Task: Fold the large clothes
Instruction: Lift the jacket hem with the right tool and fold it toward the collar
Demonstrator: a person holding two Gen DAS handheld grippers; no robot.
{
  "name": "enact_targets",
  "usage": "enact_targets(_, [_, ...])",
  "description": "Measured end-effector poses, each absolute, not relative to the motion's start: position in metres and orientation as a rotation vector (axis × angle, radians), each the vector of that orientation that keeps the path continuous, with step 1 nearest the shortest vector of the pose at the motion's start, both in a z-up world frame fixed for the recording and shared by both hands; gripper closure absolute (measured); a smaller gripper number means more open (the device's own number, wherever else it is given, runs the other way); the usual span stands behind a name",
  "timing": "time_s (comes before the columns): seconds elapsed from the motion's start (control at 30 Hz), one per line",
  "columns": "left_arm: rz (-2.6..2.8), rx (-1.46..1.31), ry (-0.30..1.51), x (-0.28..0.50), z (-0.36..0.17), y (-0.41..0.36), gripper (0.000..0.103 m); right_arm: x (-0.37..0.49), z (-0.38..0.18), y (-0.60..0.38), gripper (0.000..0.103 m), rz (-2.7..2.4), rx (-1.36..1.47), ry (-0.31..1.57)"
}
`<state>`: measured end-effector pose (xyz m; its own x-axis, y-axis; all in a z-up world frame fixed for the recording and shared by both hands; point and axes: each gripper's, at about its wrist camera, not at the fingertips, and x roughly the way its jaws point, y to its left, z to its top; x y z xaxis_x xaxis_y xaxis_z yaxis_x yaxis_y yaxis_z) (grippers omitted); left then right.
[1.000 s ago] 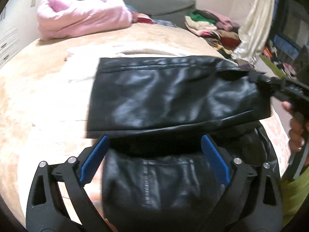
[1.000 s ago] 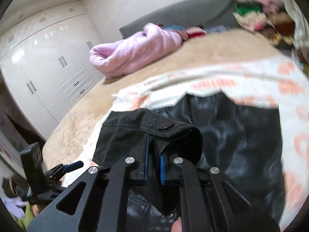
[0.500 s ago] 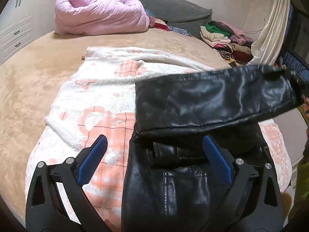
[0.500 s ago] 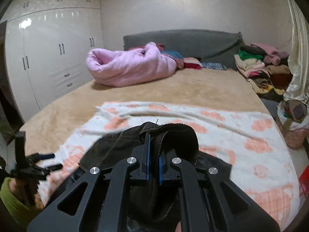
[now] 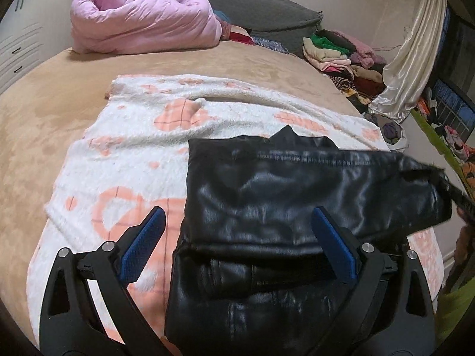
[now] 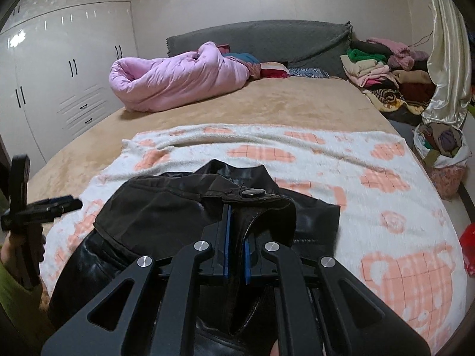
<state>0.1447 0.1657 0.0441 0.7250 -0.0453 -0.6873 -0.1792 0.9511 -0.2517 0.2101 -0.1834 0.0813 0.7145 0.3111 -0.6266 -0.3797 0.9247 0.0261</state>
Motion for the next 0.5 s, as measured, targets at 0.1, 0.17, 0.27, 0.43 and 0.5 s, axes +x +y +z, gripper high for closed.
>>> enact_targets(0.1, [0.072,-0.325,0.77,0.155,0.043,0.169,0.025,0.21,0.079,-0.186,0.097,0.38,-0.102,0.676])
enact_targets(0.17, [0.061,-0.33,0.778,0.161,0.042,0.169,0.036,0.21,0.078,-0.188,0.097,0.38,-0.099,0.674])
enact_targets(0.27, [0.065,-0.32,0.795,0.17,0.04,0.167,0.043,0.209,0.077,-0.189,0.097,0.376,-0.106,0.671])
enact_targets(0.43, [0.065,-0.307,0.822,0.189,0.034,0.165,0.047,0.211,0.073,-0.192,0.097,0.372,-0.101,0.675])
enact_targets(0.5, [0.058,-0.304,0.843,0.198,0.027,0.164,0.053,0.212,0.069,-0.196,0.096,0.371,-0.093,0.683])
